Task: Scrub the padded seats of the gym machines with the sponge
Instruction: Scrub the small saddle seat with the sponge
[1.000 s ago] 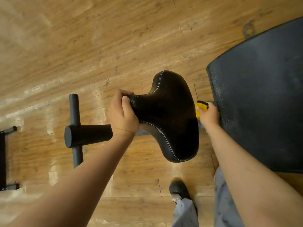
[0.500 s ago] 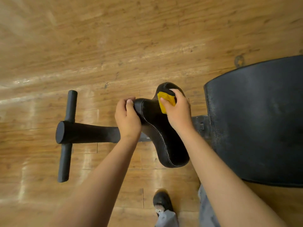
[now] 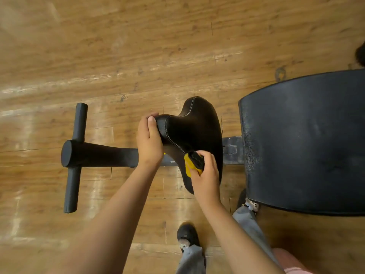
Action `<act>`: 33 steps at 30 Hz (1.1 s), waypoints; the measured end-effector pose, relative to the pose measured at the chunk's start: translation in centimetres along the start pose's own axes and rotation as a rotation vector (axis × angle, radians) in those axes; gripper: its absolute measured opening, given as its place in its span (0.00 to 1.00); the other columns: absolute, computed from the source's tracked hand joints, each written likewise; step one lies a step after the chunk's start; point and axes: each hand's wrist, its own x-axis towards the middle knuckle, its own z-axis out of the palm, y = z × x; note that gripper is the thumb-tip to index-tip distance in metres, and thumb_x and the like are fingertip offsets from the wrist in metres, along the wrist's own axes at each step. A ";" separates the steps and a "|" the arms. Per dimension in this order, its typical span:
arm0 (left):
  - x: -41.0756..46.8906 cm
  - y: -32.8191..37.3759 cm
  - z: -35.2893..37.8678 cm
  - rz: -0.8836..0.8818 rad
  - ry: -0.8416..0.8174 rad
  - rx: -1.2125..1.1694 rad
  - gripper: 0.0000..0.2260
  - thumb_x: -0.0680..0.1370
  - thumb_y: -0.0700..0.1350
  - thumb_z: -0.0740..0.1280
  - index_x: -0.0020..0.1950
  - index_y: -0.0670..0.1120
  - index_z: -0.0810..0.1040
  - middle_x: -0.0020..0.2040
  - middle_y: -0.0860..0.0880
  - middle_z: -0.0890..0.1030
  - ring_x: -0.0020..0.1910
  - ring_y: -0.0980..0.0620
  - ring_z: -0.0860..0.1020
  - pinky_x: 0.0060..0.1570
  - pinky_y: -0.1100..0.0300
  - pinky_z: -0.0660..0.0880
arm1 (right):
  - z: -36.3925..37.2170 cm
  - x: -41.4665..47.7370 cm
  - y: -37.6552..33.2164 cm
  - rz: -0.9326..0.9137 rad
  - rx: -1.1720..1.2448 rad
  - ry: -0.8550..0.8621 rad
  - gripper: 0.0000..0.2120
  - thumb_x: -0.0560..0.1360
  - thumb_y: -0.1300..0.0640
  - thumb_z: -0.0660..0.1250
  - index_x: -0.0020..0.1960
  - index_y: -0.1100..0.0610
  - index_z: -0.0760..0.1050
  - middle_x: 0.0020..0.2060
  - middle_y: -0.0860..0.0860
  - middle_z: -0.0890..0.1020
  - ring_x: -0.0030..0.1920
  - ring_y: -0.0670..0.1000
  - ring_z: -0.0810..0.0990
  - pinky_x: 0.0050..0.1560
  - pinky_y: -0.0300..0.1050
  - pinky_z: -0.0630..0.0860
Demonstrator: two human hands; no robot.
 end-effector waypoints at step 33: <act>-9.1 2.8 -13.8 0.263 -1.239 0.655 0.11 0.82 0.44 0.59 0.62 0.44 0.75 0.56 0.49 0.78 0.57 0.51 0.76 0.52 0.64 0.67 | -3.5 -19.3 -7.6 0.567 0.238 0.523 0.16 0.74 0.55 0.71 0.59 0.57 0.73 0.51 0.53 0.79 0.52 0.54 0.78 0.50 0.47 0.74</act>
